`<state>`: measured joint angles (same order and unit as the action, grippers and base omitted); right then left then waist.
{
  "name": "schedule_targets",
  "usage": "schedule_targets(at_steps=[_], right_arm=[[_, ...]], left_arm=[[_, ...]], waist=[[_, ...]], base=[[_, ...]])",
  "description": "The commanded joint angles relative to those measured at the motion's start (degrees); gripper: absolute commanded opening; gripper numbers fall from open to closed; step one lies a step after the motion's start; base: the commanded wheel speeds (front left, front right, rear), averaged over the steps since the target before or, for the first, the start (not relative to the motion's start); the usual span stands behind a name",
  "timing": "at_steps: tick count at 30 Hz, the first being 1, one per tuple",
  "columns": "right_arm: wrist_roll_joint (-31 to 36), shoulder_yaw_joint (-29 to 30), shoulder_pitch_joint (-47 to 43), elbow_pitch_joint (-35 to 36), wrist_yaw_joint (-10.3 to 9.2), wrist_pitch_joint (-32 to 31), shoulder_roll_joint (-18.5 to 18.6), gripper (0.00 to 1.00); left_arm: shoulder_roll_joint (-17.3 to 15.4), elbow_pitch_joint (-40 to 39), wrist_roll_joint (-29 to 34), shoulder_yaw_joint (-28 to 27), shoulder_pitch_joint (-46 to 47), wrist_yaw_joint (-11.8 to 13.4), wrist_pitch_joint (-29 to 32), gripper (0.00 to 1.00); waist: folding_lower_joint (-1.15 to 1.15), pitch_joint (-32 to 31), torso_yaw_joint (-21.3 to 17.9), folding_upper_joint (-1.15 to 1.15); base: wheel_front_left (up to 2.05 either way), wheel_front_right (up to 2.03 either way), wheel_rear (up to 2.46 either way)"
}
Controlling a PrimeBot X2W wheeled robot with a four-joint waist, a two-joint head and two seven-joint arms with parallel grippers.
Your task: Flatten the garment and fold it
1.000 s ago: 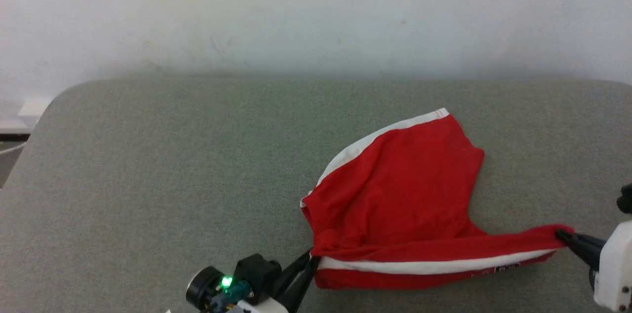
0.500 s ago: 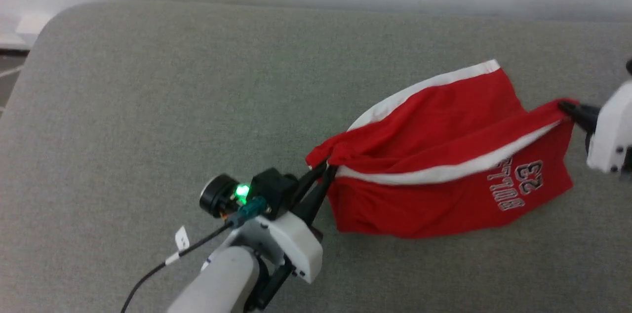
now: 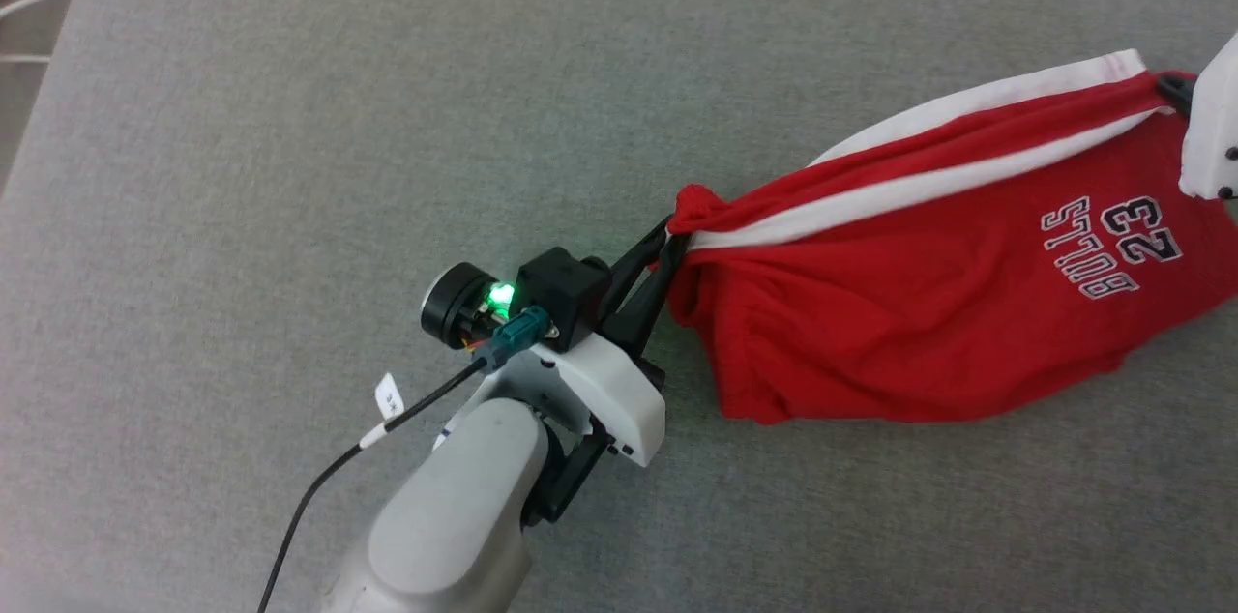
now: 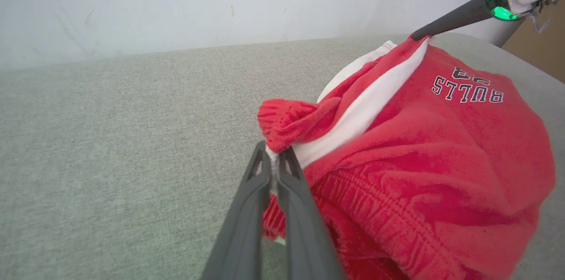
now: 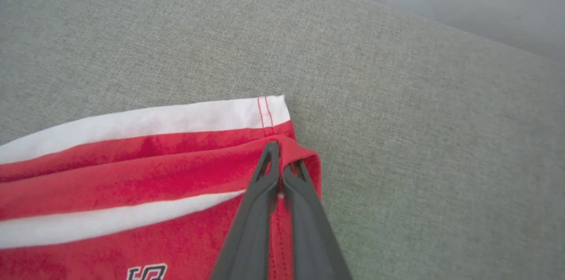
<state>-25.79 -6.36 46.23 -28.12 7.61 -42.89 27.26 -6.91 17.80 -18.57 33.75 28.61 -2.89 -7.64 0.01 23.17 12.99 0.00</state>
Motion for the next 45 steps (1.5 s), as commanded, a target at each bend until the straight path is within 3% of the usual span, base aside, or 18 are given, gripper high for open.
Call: schedule_targets(at_steps=[1,10,11,12,13,20,31,37,45], right_arm=[[0.7,-0.2,1.4,-1.3,-0.12,1.0,0.3,0.00],[2.1,-2.4,3.9,-8.7,-0.12,6.3,-0.2,0.00],[2.1,-2.6,3.9,-9.2,-0.12,7.4,-0.2,0.48],[2.1,-2.7,4.0,-9.7,-0.12,8.7,-0.3,1.00],[2.1,-3.1,3.9,-10.1,-0.12,10.0,-0.5,1.00],[-0.5,-7.7,2.3,-11.0,-0.12,17.1,-0.9,1.00],[-5.7,-17.2,-6.0,-4.9,-0.12,36.6,2.4,1.00],[-4.9,-16.9,-11.8,-2.0,-0.12,46.2,3.2,1.00],[-1.1,-8.5,-24.1,2.7,-0.12,54.7,-0.6,1.00]], left_arm=[[0.5,0.8,-0.1,-0.2,1.3,0.4,-0.7,0.00],[1.8,5.6,-0.5,0.6,3.1,0.6,-2.9,0.00],[1.9,6.0,-0.6,0.7,3.2,0.6,-3.0,0.01],[2.0,6.4,-0.7,0.8,3.2,0.7,-3.3,0.73],[2.0,6.7,-0.7,0.8,3.2,0.8,-3.6,1.00],[1.2,7.6,-1.5,0.0,1.4,1.6,-4.8,1.00],[-2.0,1.8,-7.3,-7.0,-6.5,5.4,-6.0,1.00],[-3.4,-2.3,-8.5,-10.7,-11.8,9.1,-6.7,1.00],[-3.8,-6.2,-8.0,-13.1,-20.7,11.7,-7.3,1.00]], waist=[[-0.01,2.1,2.1,0.00],[-0.01,2.2,2.5,0.00],[-0.01,1.8,2.5,0.00],[-0.01,1.3,2.3,0.00],[-0.01,0.7,2.2,0.00],[-0.01,-5.0,0.5,0.00],[-0.01,-17.2,-4.4,0.00],[-0.01,-20.6,-6.9,0.00],[-0.01,-22.9,-9.0,0.00]], base=[[0.00,0.00,0.00],[0.00,0.00,0.00],[0.00,0.00,0.00],[0.00,0.00,0.00],[0.00,0.00,0.00],[0.00,0.00,0.00],[0.00,0.00,0.00],[0.00,0.00,0.00],[0.00,0.00,0.00]])
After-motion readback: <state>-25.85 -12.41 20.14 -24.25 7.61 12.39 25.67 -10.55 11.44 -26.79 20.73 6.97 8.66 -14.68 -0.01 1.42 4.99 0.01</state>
